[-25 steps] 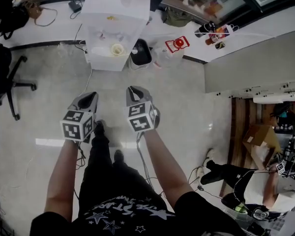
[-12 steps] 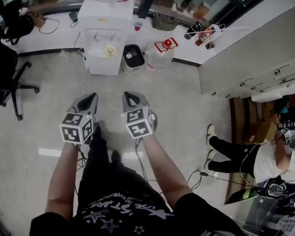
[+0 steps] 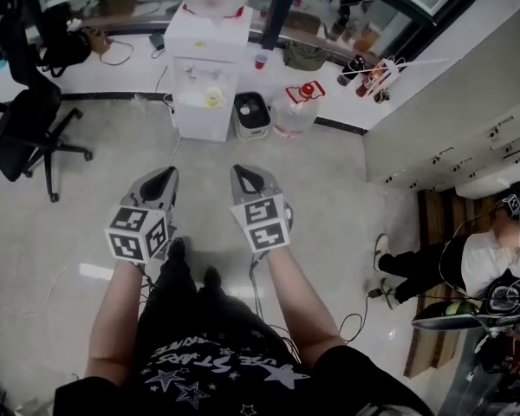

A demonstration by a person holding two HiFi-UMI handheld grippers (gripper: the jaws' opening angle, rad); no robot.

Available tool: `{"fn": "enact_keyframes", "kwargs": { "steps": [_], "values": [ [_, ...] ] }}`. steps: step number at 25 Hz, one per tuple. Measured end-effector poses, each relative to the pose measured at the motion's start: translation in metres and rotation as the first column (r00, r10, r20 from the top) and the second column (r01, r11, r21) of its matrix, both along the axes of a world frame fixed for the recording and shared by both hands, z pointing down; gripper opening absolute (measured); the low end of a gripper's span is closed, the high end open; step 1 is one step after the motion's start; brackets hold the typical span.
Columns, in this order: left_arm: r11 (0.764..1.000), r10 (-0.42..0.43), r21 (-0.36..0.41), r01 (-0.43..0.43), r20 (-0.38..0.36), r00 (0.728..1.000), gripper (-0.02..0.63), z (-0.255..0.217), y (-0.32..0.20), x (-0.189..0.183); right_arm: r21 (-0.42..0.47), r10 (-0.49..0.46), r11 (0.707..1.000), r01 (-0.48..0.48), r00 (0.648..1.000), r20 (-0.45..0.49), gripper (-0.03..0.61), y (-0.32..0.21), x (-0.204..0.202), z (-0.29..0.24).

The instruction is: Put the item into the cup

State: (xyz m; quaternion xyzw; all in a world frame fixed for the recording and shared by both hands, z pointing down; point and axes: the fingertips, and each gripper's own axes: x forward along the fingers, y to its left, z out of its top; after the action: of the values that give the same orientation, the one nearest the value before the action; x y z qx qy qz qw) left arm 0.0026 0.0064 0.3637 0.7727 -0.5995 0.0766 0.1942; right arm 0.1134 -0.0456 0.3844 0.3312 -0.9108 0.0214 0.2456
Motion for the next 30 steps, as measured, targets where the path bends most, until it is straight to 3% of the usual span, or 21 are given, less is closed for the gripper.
{"fn": "enact_keyframes", "kwargs": {
  "steps": [13,30],
  "values": [
    [0.997,0.043,0.062,-0.042,-0.012,0.999,0.005,-0.023,0.018,0.001,0.027,0.041,0.999,-0.042,0.998,0.045,0.0,0.025,-0.006,-0.024],
    [0.992,0.104,0.075,-0.102,-0.033,0.994,0.005,-0.033,0.13,-0.035,0.061,0.097,0.993,-0.1,0.994,0.053,0.0,0.14,-0.04,-0.047]
  ]
}}
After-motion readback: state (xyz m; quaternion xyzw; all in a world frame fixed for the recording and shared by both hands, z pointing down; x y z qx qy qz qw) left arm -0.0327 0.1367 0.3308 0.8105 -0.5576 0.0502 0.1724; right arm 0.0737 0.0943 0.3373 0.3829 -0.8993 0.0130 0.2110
